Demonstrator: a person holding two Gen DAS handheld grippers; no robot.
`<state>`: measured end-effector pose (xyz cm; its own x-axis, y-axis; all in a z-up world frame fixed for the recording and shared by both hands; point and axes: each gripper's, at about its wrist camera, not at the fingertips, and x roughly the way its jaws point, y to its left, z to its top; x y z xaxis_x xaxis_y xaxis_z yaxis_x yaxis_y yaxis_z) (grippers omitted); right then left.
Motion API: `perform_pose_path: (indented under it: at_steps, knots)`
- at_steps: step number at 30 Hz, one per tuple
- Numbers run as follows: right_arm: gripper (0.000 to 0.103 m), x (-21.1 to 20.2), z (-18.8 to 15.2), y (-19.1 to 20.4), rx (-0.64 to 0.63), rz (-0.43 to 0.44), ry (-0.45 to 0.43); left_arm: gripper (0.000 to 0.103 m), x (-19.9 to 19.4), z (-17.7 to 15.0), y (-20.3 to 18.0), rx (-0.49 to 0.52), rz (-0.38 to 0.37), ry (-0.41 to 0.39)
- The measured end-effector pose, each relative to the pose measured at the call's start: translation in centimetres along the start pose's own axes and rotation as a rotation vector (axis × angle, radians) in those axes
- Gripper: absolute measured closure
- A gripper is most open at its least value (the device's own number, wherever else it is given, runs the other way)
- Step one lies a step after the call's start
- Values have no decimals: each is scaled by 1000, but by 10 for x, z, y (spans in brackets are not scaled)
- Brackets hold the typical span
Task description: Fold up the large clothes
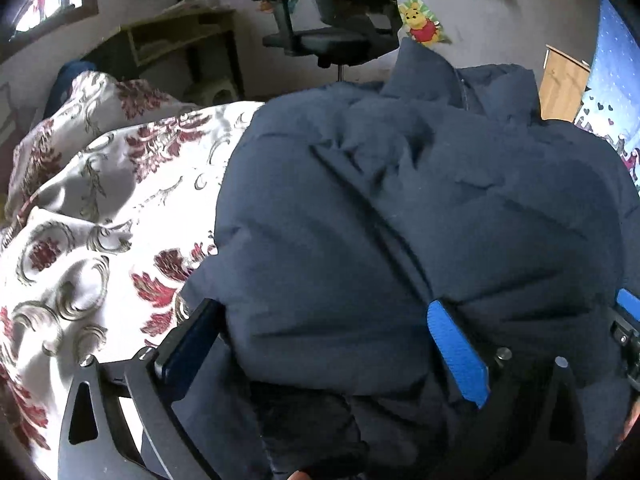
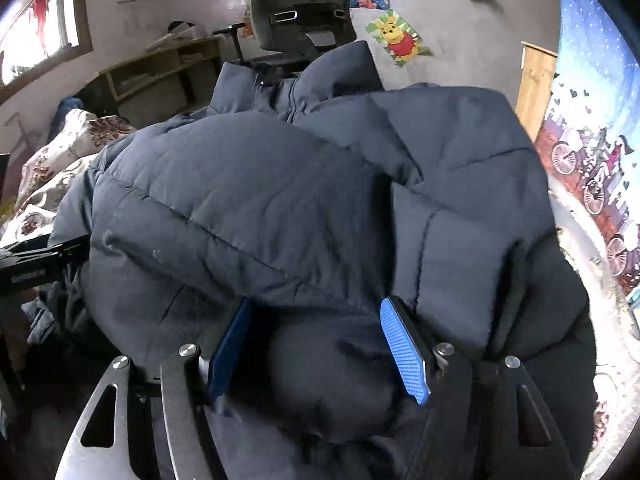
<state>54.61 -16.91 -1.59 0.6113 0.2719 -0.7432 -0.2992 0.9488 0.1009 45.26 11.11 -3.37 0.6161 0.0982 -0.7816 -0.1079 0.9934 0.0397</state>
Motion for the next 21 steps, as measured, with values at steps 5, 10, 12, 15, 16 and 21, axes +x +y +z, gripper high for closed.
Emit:
perform_pose_path:
  at_steps: [5,10,12,15,16,21]
  knots:
    - [37,1,-5,-8,6,29,-12,1,4,-1,1,-8,-8,-3]
    - [31,-4,-9,-1,-9,26,-16,1,4,-4,3,-26,-7,-23]
    - [23,-10,-7,1,-3,36,2,1,5,-1,7,-63,-23,13]
    - [20,-35,-5,4,21,47,6,1,4,3,21,-176,-88,142]
    - [19,-43,-6,3,22,56,2,1,0,4,25,-207,-116,167]
    - [12,-95,1,1,25,68,-13,1,-46,2,25,-252,-181,151]
